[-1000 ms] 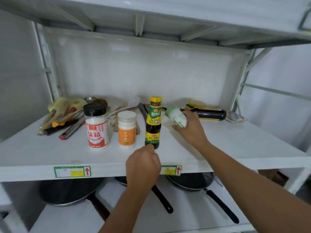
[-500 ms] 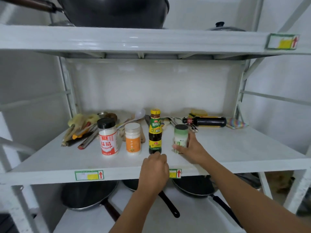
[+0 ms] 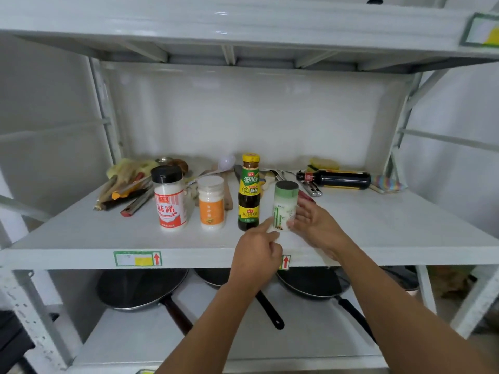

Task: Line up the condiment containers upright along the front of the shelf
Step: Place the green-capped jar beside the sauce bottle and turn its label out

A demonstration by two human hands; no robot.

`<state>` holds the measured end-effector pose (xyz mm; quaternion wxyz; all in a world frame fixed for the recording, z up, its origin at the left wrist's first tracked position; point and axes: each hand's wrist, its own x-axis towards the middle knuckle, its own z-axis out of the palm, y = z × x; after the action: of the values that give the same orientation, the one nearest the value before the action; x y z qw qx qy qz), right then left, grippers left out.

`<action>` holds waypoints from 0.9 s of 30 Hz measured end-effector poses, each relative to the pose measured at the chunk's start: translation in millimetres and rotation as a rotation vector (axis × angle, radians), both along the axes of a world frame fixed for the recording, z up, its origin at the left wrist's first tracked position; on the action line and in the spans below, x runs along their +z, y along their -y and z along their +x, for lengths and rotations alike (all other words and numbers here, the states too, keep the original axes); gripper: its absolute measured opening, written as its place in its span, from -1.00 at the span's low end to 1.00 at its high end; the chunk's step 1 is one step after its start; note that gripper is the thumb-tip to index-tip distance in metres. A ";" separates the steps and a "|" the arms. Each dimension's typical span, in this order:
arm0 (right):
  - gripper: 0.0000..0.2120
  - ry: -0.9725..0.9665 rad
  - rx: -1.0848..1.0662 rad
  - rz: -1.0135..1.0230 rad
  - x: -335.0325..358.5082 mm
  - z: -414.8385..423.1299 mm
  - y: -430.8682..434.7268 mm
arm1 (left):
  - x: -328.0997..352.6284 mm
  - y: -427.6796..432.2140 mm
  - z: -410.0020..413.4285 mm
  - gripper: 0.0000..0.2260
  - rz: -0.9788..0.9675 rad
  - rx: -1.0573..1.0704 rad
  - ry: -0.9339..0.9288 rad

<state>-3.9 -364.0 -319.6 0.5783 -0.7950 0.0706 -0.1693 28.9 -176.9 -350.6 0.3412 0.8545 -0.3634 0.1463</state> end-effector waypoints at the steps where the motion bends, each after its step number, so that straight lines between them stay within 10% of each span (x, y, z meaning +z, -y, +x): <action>1: -0.36 0.000 -0.001 -0.012 0.7 0.2 -1.1 | 1.1 0.2 0.1 -0.66 -0.005 0.002 0.000; 27: -0.20 -0.045 -0.064 -0.202 1.0 1.0 0.0 | 15.5 -9.3 4.3 -0.70 -0.117 -0.138 -0.349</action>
<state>-2.8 -364.0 -318.6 0.4878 -0.8501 0.0912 -0.1760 33.1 -167.6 -335.1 0.4575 0.8187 -0.3471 -0.0069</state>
